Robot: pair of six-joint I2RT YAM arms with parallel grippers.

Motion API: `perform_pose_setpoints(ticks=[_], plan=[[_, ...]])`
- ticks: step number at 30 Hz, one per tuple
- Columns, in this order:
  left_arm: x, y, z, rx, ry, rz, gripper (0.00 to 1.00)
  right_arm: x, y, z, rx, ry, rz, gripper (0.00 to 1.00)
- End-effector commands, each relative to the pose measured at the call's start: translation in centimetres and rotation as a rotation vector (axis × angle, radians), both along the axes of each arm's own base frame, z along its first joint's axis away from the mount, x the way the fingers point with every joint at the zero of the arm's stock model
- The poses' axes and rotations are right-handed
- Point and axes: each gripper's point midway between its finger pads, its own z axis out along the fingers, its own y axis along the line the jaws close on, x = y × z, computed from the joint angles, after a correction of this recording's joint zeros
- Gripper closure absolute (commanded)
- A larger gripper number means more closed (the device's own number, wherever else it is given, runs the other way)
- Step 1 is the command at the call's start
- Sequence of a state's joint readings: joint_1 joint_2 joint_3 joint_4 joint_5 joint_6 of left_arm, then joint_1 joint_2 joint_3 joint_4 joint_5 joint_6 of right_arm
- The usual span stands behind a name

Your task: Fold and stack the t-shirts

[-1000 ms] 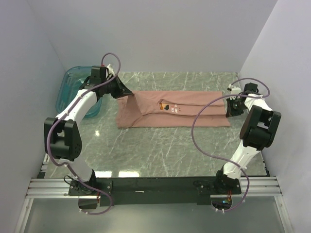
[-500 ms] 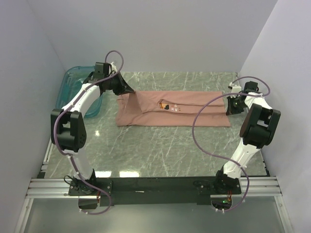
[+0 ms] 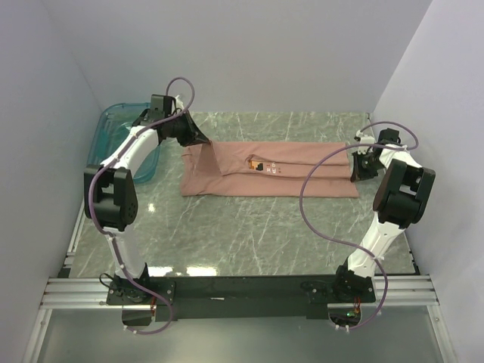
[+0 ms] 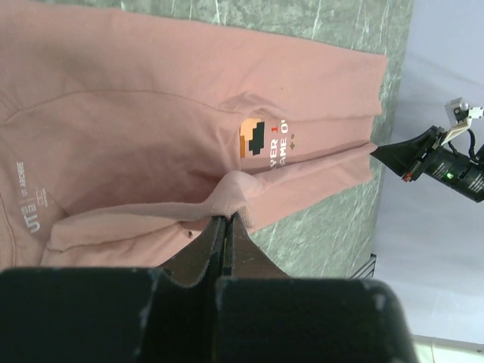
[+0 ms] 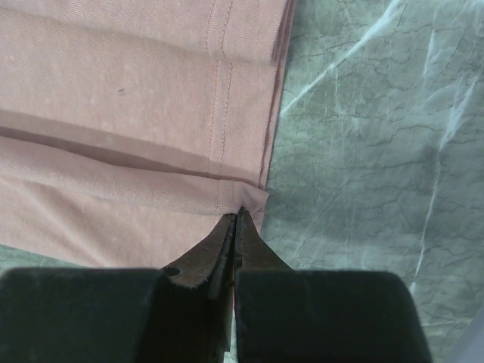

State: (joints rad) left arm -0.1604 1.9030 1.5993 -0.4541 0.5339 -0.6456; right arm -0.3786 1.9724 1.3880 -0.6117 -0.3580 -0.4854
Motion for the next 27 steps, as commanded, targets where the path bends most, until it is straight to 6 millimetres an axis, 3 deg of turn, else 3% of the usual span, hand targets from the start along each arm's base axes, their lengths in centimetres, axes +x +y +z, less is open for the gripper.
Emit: perform_pose_setpoints(ticks=[1, 4, 8, 14, 18, 21, 27], plan=[[1.3, 0.0, 2.1, 0.003, -0.076, -0.017, 0.99, 1.9, -0.9, 1.5, -0.029, -0.064, -0.021, 1.00], [1.6, -0.1, 1.9, 0.002, -0.071, -0.022, 0.99, 2.1, -1.1, 1.6, -0.037, -0.070, -0.035, 0.94], [2.1, -0.2, 1.4, 0.008, -0.064, -0.027, 1.00, 2.4, -1.2, 2.6, -0.045, -0.099, -0.049, 0.72], [2.9, -0.3, 0.7, 0.011, -0.051, -0.034, 0.99, 2.7, -1.3, 5.1, -0.056, -0.176, -0.070, 0.59], [3.3, -0.5, 0.7, 0.005, -0.053, -0.039, 0.99, 2.3, 0.0, 7.1, -0.016, -0.229, -0.039, 0.59], [3.7, -0.6, 0.6, 0.007, -0.054, -0.039, 0.99, 1.7, 2.0, 7.9, 0.057, -0.263, 0.039, 0.56], [4.4, -0.8, 0.1, 0.005, -0.047, -0.046, 0.99, 0.8, 3.6, 8.1, 0.112, -0.275, 0.097, 0.55]])
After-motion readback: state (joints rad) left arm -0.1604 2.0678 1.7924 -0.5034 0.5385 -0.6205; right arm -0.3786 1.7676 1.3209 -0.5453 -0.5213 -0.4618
